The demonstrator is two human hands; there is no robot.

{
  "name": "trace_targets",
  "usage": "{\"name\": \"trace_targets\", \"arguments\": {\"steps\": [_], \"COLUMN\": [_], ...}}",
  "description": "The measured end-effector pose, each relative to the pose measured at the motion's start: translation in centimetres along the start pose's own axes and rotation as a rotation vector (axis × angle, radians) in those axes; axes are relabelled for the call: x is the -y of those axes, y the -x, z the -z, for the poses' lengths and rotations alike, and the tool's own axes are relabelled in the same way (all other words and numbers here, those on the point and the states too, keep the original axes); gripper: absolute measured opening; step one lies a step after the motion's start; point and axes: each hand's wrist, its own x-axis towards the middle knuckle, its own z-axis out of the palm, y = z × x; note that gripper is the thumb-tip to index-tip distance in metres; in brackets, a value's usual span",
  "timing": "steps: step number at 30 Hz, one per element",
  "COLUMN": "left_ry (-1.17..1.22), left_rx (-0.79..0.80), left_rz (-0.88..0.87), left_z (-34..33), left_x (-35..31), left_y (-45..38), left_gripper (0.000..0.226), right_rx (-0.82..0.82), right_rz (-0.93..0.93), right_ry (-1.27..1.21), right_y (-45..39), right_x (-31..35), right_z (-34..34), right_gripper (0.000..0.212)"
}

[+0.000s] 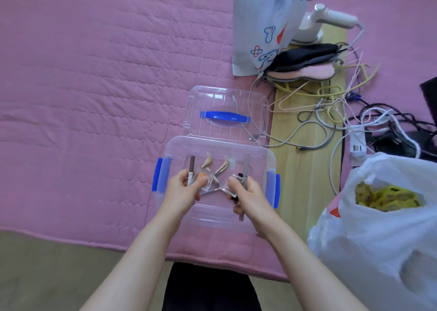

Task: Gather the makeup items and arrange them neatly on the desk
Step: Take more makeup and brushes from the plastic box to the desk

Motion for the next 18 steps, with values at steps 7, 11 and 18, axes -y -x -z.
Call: {"name": "trace_targets", "arguments": {"steps": [7,11,18], "left_ry": [0.301,0.377,0.440], "left_rx": [-0.037,-0.070,-0.180], "left_rz": [0.008,-0.006,-0.048], "left_z": [1.7,3.2,7.7], "left_x": [-3.2,-4.9,-5.2], "left_y": [8.7,13.7,22.9], "left_gripper": [0.010,0.014,0.017], "right_rx": [0.101,0.153,0.291], "right_rz": [0.088,0.116,0.219], "right_ry": [0.058,0.092,0.189], "right_y": [7.3,11.1,18.5], "right_x": [5.0,7.5,10.5], "right_z": [0.3,0.1,-3.2], "right_gripper": [0.023,0.026,0.009]}}
